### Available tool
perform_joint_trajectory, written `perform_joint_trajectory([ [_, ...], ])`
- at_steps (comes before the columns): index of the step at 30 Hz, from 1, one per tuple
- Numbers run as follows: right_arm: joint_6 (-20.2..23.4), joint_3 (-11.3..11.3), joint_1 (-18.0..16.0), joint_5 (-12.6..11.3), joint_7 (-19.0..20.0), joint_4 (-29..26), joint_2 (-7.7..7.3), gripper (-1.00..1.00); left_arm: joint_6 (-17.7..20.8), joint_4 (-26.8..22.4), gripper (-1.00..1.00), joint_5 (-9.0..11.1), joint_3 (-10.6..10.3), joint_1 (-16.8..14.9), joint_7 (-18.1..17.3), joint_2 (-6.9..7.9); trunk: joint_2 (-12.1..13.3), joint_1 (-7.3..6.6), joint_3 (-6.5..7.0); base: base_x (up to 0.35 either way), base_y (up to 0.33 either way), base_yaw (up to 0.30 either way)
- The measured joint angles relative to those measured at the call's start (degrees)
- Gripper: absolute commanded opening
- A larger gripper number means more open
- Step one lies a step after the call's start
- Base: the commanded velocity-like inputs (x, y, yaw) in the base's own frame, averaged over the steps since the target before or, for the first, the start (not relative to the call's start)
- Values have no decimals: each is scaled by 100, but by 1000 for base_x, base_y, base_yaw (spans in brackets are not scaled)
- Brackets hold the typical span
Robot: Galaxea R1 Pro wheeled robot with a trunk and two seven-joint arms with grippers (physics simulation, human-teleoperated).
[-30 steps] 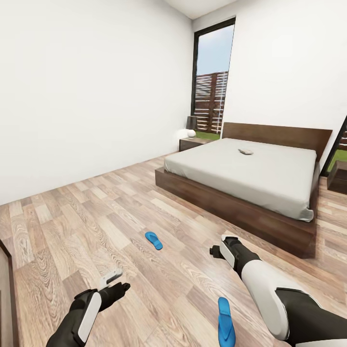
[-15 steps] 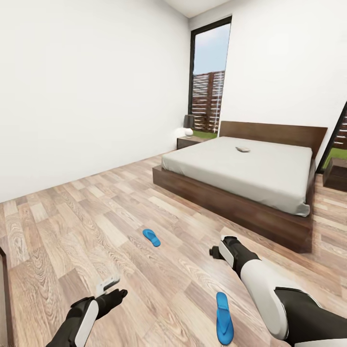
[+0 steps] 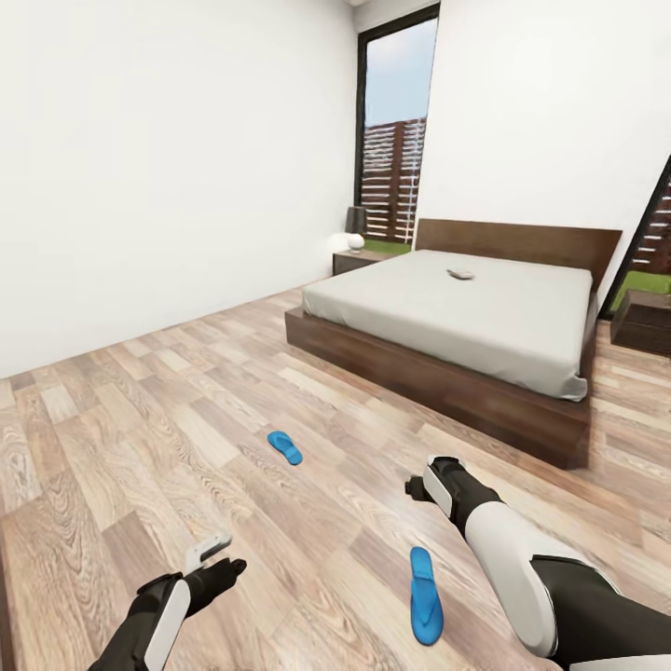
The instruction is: In the bedroom, move the book from the bed onto either nightstand, and place the two sandals side by side next to the bed.
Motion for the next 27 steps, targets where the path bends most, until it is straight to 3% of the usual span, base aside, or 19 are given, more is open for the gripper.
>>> perform_joint_trajectory([
  [5, -16, 0, 0, 1, 7, 1, 0, 100, 163, -252, 100, 7, 1, -44, -4, 17, -7, 13, -111, 0, 0, -50],
  [8, -58, -2, 4, 1, 12, 1, -4, 100, 791, -749, 100, 10, -5, -230, -1, 3, -11, 20, -178, 0, 0, -15],
  [9, -151, -1, 5, 2, 12, 4, -5, 100, 1179, -933, 100, 6, -19, -455, 17, -16, -12, 23, -199, 0, 0, -8],
  [13, -388, 14, 7, 1, 21, 13, -7, 100, 1685, -1156, 100, -32, -119, -841, 52, -69, -18, 33, -289, 0, 0, -5],
  [18, -625, 39, 10, 6, 51, 15, -6, 100, 1945, -1231, 100, -64, -320, -1103, 73, -41, -24, 46, -400, 0, 0, -2],
  [27, -1290, 43, 20, 36, 57, 47, -5, 100, 2220, -1631, 100, -74, -427, -1460, 133, -39, -37, 70, -600, 0, 0, 0],
])
